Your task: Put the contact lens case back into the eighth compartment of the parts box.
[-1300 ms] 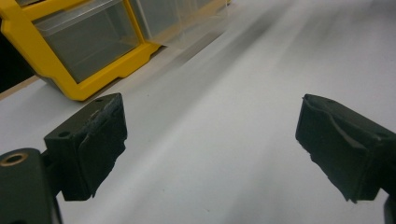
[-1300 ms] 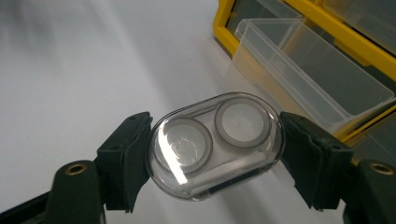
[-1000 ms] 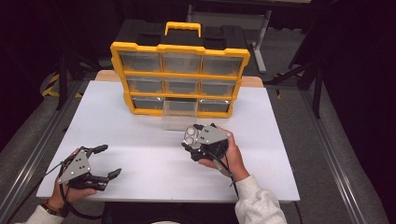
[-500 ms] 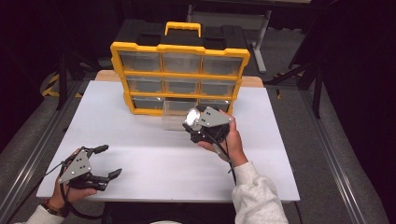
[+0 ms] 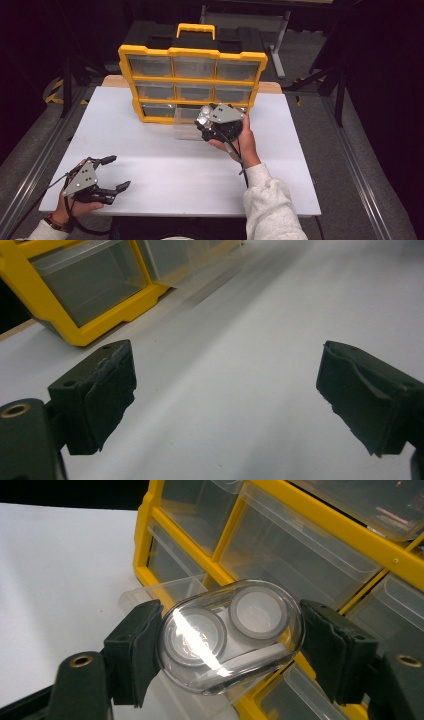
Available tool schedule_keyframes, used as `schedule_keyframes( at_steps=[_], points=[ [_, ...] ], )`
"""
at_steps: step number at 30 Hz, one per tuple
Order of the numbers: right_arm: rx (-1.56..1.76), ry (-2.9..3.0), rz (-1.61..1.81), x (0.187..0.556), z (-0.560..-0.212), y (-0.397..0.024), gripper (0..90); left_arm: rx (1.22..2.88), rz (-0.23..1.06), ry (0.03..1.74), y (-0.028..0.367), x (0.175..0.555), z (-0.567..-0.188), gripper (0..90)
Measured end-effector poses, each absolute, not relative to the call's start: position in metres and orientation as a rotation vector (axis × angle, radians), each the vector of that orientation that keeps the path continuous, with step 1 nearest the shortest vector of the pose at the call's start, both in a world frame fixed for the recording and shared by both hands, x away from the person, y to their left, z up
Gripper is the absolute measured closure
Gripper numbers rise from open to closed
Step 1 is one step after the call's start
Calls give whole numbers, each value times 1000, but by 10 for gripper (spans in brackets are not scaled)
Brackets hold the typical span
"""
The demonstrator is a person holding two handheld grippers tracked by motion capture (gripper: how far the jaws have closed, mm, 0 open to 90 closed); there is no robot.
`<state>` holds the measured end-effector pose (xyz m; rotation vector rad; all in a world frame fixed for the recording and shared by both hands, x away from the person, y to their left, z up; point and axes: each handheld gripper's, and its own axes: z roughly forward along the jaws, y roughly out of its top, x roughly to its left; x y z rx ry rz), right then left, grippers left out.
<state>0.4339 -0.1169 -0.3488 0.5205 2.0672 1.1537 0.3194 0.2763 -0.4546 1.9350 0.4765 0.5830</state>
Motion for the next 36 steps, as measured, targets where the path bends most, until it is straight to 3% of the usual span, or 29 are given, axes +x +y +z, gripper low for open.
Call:
schedule_keyframes(
  at_steps=[17,36],
  points=[
    [622,2037,1117,466,-355,-106,286,1938,569,473,277,320,-455,99],
    [645,2045,1068,478,-365,-93,285,1932,563,463,277,318,-454,102]
  ],
)
